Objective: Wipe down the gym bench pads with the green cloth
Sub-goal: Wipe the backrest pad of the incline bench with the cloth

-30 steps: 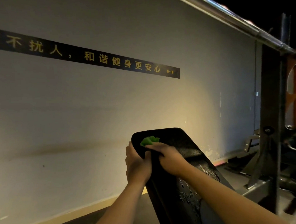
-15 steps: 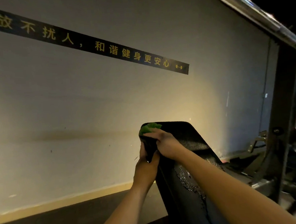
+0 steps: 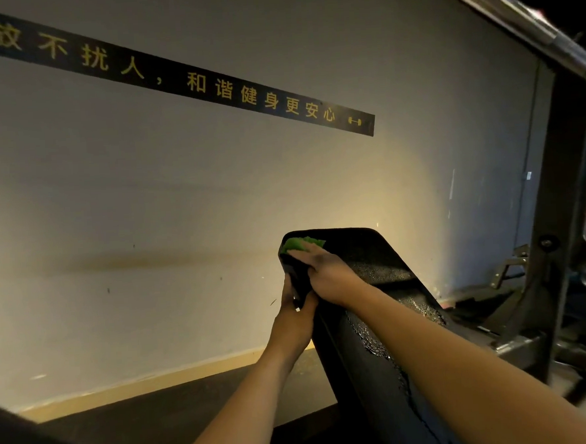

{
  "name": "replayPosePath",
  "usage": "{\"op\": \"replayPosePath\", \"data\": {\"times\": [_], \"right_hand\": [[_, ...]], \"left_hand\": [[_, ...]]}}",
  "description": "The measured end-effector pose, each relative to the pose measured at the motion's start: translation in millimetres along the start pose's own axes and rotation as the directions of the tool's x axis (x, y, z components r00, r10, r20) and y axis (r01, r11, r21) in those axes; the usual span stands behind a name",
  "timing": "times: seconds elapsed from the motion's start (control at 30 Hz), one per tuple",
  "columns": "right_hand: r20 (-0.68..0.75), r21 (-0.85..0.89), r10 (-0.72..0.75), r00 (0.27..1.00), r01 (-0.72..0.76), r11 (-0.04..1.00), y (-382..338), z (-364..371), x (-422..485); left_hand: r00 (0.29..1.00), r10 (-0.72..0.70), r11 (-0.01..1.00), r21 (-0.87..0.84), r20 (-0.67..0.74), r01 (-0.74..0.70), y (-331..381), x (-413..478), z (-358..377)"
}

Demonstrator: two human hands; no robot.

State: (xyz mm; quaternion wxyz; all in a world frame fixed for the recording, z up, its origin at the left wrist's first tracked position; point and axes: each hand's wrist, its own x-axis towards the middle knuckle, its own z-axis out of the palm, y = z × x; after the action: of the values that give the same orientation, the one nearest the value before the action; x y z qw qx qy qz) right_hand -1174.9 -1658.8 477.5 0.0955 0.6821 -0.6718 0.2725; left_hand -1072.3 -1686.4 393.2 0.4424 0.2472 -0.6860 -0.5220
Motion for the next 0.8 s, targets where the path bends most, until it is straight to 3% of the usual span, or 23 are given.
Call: {"op": "replayPosePath", "data": {"times": [0.27, 0.33, 0.43, 0.5, 0.63, 0.8], "right_hand": [[-0.103, 0.096, 0.088, 0.991, -0.079, 0.992, 23.2, 3.4, -51.5], [-0.12, 0.089, 0.175, 0.977, -0.165, 0.982, 45.8, -8.3, -58.3], [-0.18, 0.072, 0.393, 0.902, -0.387, 0.919, 82.8, -23.1, -71.2], [-0.206, 0.09, 0.456, 0.866, -0.448, 0.89, 93.3, -23.4, -73.9], [-0.215, 0.201, 0.427, 0.878, -0.389, 0.899, 64.4, -12.8, -65.8], [-0.156, 0.217, 0.168, 0.973, -0.132, 0.967, 13.7, 13.2, -54.2]], "left_hand": [[0.999, 0.004, 1.0, 0.013, -0.037, -0.003, 1.4, -3.5, 8.3], [1.0, 0.006, 0.997, 0.076, -0.03, -0.003, 2.0, -3.0, 11.8], [0.999, -0.023, 0.976, 0.216, -0.034, 0.03, 3.6, 0.1, 15.5], [1.0, -0.004, 0.971, 0.237, -0.026, 0.01, 4.2, 0.9, 17.8], [0.999, -0.021, 0.972, 0.233, -0.05, 0.032, 5.2, -0.4, 22.8], [0.999, -0.001, 0.949, 0.316, -0.048, 0.016, 0.5, 8.0, 19.9]]}}
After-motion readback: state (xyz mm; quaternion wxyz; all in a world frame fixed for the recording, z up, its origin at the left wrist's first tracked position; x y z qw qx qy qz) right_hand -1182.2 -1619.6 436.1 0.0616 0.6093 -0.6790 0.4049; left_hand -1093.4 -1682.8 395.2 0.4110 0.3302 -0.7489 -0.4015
